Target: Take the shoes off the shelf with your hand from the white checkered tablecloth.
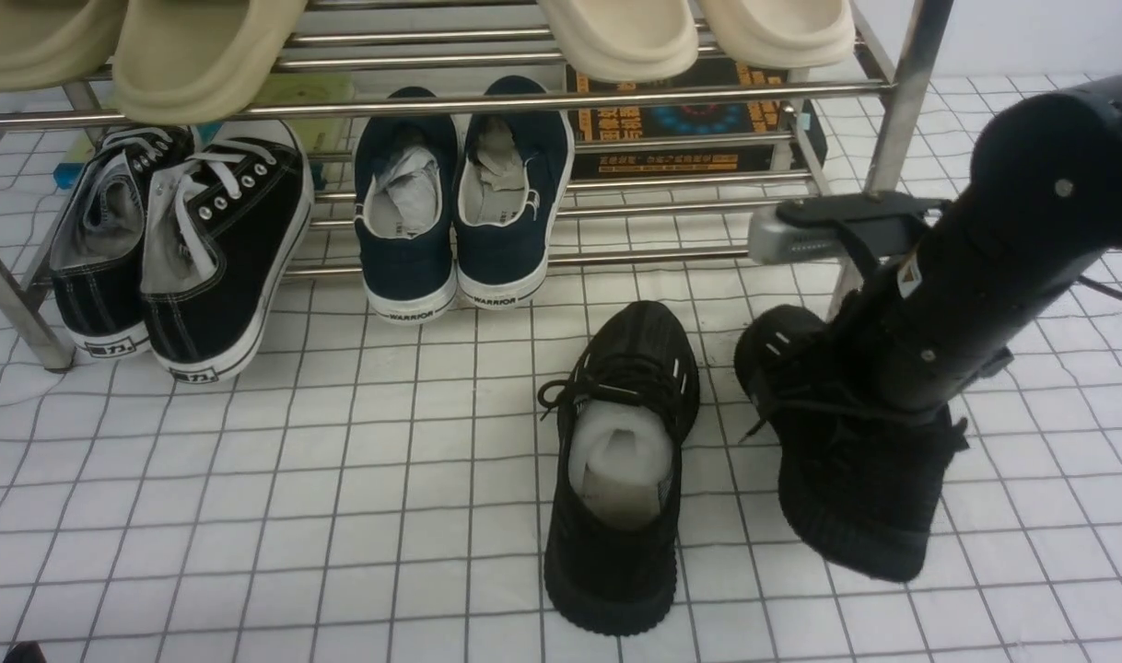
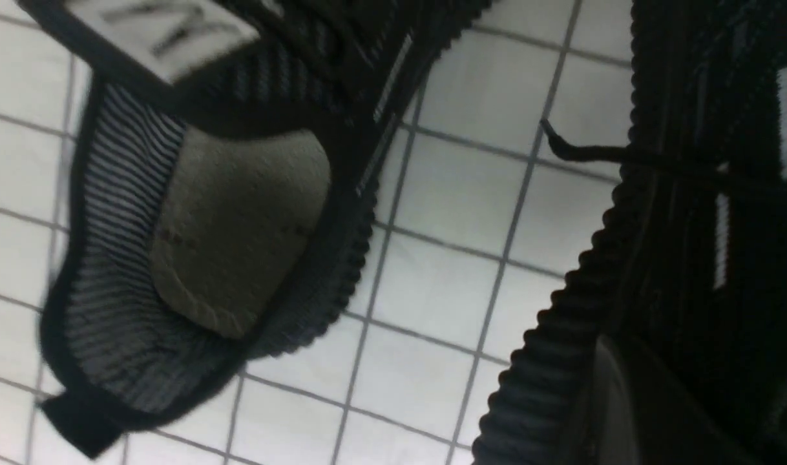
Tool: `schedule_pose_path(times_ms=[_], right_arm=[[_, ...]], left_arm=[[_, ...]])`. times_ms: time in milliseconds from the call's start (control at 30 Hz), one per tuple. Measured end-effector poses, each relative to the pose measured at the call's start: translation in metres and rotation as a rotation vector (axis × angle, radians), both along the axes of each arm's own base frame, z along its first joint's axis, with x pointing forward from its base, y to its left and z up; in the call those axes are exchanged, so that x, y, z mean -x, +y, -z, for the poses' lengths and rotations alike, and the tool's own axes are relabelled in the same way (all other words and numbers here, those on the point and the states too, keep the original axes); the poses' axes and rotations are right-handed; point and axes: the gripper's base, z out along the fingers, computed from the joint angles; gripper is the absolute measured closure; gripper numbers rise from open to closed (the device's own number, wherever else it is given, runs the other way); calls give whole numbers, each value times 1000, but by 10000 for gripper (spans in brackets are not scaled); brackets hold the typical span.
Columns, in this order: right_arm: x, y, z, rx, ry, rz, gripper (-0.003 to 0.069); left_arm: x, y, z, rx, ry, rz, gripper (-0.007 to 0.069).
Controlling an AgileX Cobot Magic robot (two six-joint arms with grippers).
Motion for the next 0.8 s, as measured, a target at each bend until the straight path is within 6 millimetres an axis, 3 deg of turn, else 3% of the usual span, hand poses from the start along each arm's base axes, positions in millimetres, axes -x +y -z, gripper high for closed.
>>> schedule_pose_path(times_ms=[167,567,800], right_arm=[[-8,4,-7,-17,-31,3,647],[-23,20,43,-25,127,34,636],[-22,40,49,-99,112,24,577]], left_arm=[[0,0,0,0,0,0,385],[0,0,0,0,0,0,385],[0,0,0,0,0,0,385]])
